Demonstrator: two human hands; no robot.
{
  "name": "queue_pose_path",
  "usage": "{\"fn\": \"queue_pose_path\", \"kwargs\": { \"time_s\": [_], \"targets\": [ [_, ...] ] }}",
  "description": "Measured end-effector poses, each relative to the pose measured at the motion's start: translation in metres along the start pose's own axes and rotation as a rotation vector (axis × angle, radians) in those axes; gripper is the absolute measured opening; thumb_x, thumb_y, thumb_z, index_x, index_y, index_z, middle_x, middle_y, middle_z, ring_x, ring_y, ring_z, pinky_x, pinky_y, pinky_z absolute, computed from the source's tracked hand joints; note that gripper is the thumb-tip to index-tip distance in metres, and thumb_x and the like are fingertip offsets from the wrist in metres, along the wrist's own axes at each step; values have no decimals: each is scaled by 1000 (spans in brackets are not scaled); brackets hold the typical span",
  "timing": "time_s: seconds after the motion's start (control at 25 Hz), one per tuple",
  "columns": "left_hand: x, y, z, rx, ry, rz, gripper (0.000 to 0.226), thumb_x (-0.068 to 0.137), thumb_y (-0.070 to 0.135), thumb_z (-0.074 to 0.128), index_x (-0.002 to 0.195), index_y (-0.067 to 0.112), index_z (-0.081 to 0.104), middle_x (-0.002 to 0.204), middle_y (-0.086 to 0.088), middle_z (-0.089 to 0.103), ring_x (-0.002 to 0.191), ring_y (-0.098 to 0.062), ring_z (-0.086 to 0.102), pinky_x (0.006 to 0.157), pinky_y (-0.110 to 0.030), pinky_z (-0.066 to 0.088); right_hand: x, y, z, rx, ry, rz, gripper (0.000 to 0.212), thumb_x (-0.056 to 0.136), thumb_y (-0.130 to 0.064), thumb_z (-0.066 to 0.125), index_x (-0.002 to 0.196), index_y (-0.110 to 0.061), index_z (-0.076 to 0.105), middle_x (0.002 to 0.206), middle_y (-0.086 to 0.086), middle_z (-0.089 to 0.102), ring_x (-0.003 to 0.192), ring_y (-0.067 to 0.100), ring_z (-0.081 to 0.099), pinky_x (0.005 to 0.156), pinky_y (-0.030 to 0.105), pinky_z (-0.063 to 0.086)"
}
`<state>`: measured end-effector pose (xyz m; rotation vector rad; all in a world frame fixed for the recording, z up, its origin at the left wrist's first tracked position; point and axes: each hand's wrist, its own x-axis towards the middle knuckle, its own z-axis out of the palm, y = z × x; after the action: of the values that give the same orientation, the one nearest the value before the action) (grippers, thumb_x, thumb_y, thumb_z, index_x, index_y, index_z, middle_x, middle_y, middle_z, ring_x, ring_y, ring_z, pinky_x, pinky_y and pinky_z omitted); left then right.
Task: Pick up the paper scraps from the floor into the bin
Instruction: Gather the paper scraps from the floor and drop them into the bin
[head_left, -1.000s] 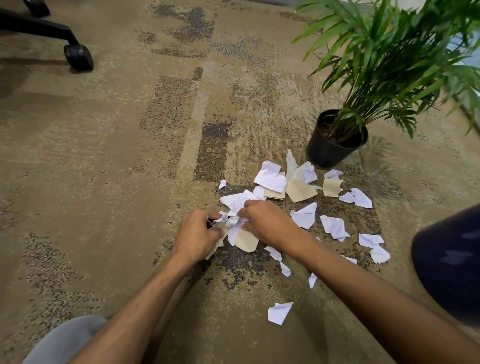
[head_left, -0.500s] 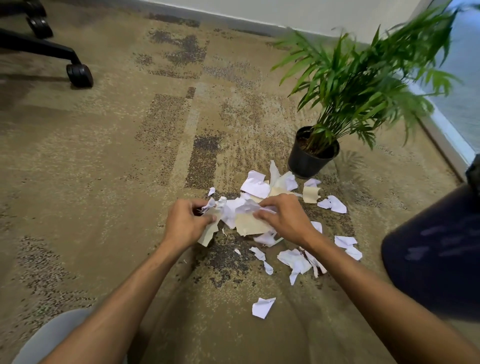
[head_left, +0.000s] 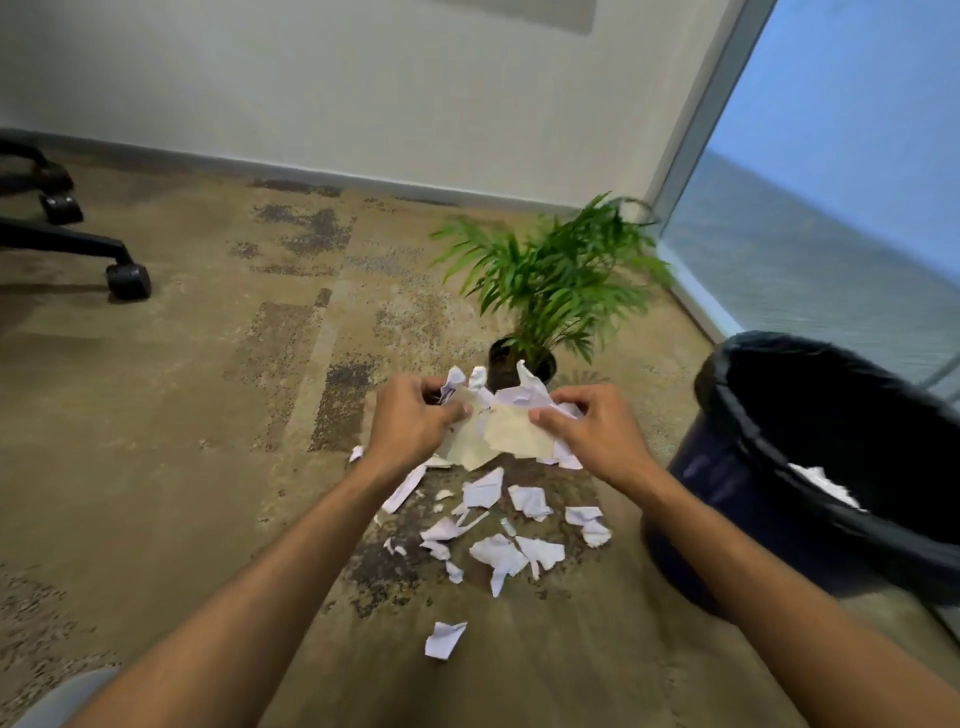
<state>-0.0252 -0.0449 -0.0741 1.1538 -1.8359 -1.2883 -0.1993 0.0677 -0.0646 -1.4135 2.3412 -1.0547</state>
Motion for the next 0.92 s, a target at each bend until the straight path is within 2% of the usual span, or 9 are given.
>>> {"fn": "queue_pose_path", "kwargs": {
  "time_s": [0.12,0.2,0.28,0.4,0.56,0.68,0.76,0.84,0.92],
  "targets": [
    [-4,50,30,-11,-59,111,10,79,14,77,89,14,76,81,-1,73,73,-18,70,67,-34,57,-14,-4,-69,-109,118,-55,22,82,-26,74,98,-12,78,83,-1,73,74,5,61,63,23,40],
    [-9,79,57,-12,-110,185,7,77,13,78,83,13,76,76,-2,72,70,-18,69,66,-34,55,-25,-2,-115,-155,200,-78,14,80,-23,74,86,-11,77,68,-1,68,65,7,58,61,20,40],
    [-14,109,88,1,-170,286,8,75,13,79,81,9,76,75,-5,72,68,-16,67,62,-33,53,-35,6,-154,-191,276,-47,9,79,-21,74,80,-12,76,64,0,64,60,10,56,61,21,42],
    [-22,152,144,59,-256,409,13,72,15,80,76,4,73,78,-13,72,65,-17,64,63,-37,53,-49,28,-202,-300,329,23,13,81,-20,70,88,-10,77,70,-1,62,60,8,54,53,9,36],
    [-30,193,219,158,-409,454,16,71,11,79,72,-1,69,67,-15,67,55,-15,50,53,-38,49,-61,67,-236,-421,320,134,14,82,-19,67,68,-17,66,51,-6,52,51,14,50,48,22,34],
    [-34,202,257,291,-529,534,33,72,8,74,49,4,50,50,-5,40,47,-15,32,46,-28,28,-67,103,-238,-537,307,226,22,82,-22,67,62,-13,64,52,0,55,57,24,57,55,30,43],
    [-34,205,274,401,-576,567,46,76,7,70,46,13,36,47,-1,32,45,-15,28,43,-26,23,-66,123,-233,-592,292,283,25,82,-21,66,60,-11,62,53,2,53,57,26,55,53,31,41],
    [-33,205,290,516,-583,578,44,80,12,68,50,15,36,51,-2,37,49,-21,40,44,-29,28,-62,137,-227,-623,296,311,23,85,-21,62,65,-10,64,59,5,57,61,29,58,53,30,40],
    [-34,201,304,638,-630,574,34,86,19,63,60,12,42,65,-9,53,69,-31,58,53,-31,38,-54,148,-223,-691,242,351,22,92,-27,56,79,-12,66,77,10,64,74,32,63,58,33,45]
  ]
}}
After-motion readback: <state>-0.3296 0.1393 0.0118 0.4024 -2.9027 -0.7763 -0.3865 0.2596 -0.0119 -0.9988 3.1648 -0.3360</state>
